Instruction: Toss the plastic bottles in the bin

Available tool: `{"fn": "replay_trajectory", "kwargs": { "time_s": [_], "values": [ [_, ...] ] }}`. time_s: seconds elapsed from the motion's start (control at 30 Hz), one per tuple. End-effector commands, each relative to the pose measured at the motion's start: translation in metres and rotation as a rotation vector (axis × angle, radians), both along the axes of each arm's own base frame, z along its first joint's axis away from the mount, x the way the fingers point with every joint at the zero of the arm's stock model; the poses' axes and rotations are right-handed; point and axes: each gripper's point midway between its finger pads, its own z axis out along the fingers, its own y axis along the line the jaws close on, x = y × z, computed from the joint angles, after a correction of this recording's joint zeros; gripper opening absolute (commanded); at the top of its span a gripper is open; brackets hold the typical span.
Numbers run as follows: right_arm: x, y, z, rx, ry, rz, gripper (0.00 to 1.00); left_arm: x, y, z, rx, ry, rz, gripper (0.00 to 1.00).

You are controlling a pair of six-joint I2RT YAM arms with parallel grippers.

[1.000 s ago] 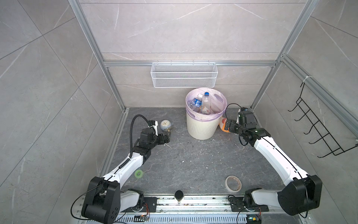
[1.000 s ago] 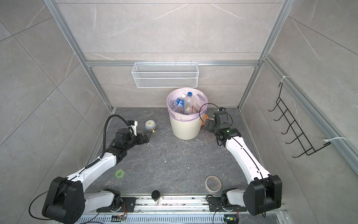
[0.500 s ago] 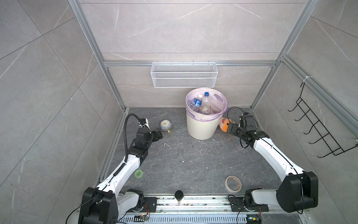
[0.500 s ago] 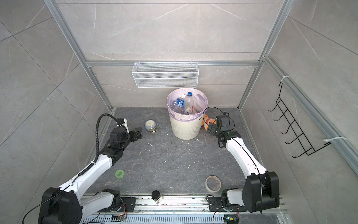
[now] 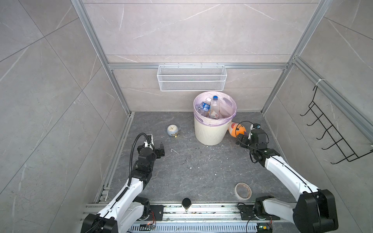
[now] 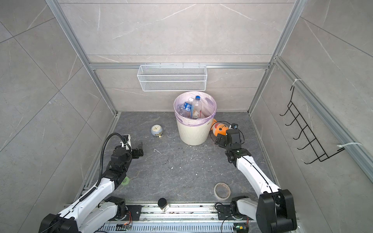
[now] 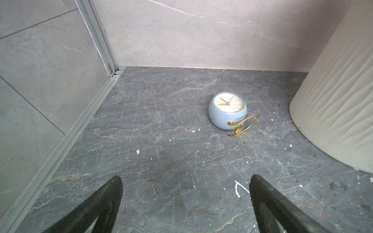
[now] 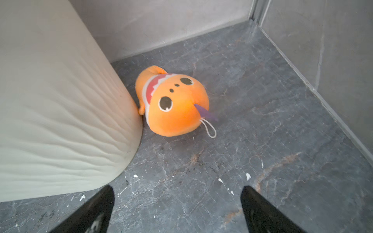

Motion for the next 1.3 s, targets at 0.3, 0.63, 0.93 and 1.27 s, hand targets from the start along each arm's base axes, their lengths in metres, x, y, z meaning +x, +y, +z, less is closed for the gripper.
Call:
{"fn": "replay_trajectory", "kwargs": {
  "time_s": [0.3,0.63,0.93,1.27],
  "values": [
    [-0.001,0.053,0.019,-0.198,-0.216,0.229,0.99,0.02,0.017,-0.026,0.043,-0.041,-0.097,1.0],
    [-0.006,0.068,0.018,-0.195,-0.261,0.326,1.0,0.046,0.019,-0.063,-0.061,0.049,-0.219,1.0],
    [0.002,0.062,0.0,-0.193,-0.267,0.307,1.0,0.06,0.03,-0.07,-0.11,0.122,-0.199,1.0],
    [0.015,0.014,-0.027,-0.24,-0.215,0.164,1.0,0.06,0.032,-0.071,-0.112,0.129,-0.183,1.0]
  ]
}}
